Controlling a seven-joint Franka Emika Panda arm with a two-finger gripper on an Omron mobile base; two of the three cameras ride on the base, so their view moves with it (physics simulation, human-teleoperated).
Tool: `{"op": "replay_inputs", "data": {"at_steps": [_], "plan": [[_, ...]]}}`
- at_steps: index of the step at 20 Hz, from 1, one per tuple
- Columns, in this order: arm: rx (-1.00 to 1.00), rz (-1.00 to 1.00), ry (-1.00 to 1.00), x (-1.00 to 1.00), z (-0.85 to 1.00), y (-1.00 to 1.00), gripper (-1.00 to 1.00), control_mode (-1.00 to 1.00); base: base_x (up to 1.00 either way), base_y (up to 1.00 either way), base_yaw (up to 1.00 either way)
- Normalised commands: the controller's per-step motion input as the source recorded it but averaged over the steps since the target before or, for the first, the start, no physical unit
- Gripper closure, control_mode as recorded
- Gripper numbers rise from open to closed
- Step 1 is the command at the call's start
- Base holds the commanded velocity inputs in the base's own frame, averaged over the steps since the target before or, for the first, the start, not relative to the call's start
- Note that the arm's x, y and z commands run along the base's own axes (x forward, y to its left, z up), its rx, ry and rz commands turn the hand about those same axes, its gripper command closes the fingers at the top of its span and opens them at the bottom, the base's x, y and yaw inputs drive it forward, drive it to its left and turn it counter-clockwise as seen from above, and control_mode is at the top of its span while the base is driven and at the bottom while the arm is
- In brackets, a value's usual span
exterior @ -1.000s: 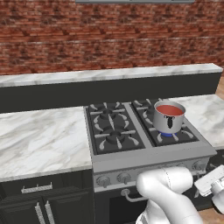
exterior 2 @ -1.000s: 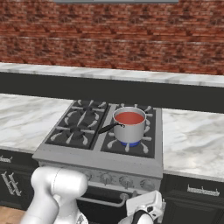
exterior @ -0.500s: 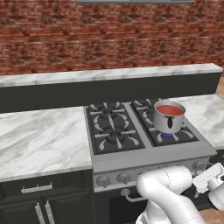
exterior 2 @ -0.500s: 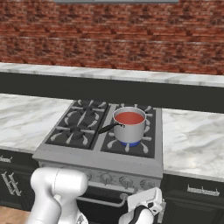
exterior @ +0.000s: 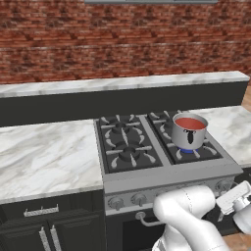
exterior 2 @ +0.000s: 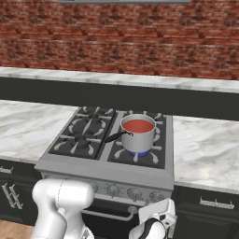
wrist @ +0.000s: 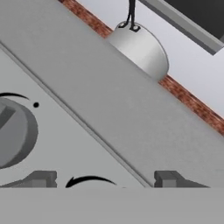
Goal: Wait until the marinara sauce is simmered to a deep red color and then turn off the stove.
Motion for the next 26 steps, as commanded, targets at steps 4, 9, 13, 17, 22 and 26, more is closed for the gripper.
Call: {"op": "replay_inputs", "data": {"at_steps": [4,9,13,17,22,26], "plan": [[0.00,0.00,0.00,0.05,-0.19,-0.22,-1.00,-1.00,0.00,0.00,0.00],[-0.05,0.00,0.00,-0.12,-0.13,0.00,-1.00,-1.00,0.00,0.00,0.00],[-0.06,0.00,-0.01,-0.08,-0.09,0.00,-1.00,-1.00,0.00,0.00,0.00],[0.00,0.00,0.00,0.00,0.00,0.00,-1.00,-1.00,0.00,0.00,0.00],[0.00,0.00,0.00,0.01,0.00,0.00,-1.00,-1.00,0.00,0.00,0.00],[-0.01,-0.04,0.00,0.00,-0.06,0.00,-1.00,-1.00,0.00,0.00,0.00]]}}
